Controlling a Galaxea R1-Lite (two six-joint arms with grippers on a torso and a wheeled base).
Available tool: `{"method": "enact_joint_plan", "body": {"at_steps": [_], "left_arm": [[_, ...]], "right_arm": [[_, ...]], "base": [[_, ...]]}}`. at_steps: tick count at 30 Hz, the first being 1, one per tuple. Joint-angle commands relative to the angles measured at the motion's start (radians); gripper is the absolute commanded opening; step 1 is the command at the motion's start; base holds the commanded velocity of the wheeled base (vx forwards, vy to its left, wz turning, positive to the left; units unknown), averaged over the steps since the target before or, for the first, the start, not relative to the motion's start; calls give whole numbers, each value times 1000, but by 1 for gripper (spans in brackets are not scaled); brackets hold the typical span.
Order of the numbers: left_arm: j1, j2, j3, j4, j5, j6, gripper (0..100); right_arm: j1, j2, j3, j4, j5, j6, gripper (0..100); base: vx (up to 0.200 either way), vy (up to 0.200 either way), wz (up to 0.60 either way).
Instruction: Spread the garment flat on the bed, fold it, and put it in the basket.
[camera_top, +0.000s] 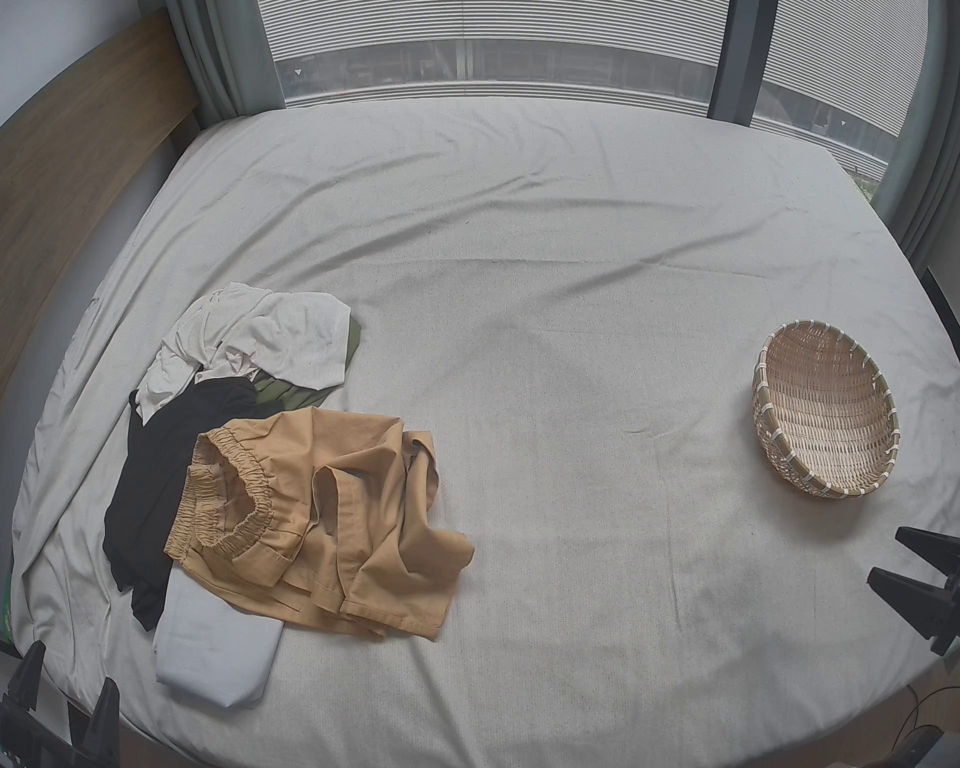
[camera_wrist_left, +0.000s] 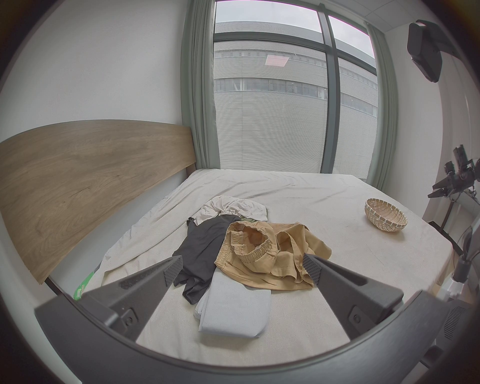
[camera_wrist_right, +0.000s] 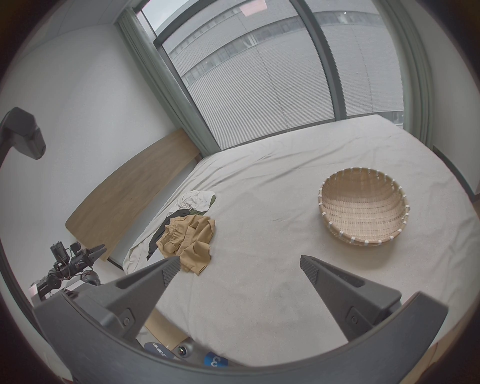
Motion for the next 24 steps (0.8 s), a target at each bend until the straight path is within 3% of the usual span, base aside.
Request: {"method": "enact_joint_plan", "body": {"at_steps": [1,9,20,24], "left_arm": [[0,-13,18,0,0,0,100],[0,-13,18,0,0,0,100],[0,-13,18,0,0,-2,100],[0,-13,18,0,0,-2,100]], "right_arm": [[77,232,-7,-100,1,2,100],[173,494,-21,-277,-7,12,100],[310,747,-90,-385,-11,78,100],[354,818,-130,-439,-50,114,100]], "base": [[0,0,0],[0,0,0],[0,0,0],[0,0,0]]}}
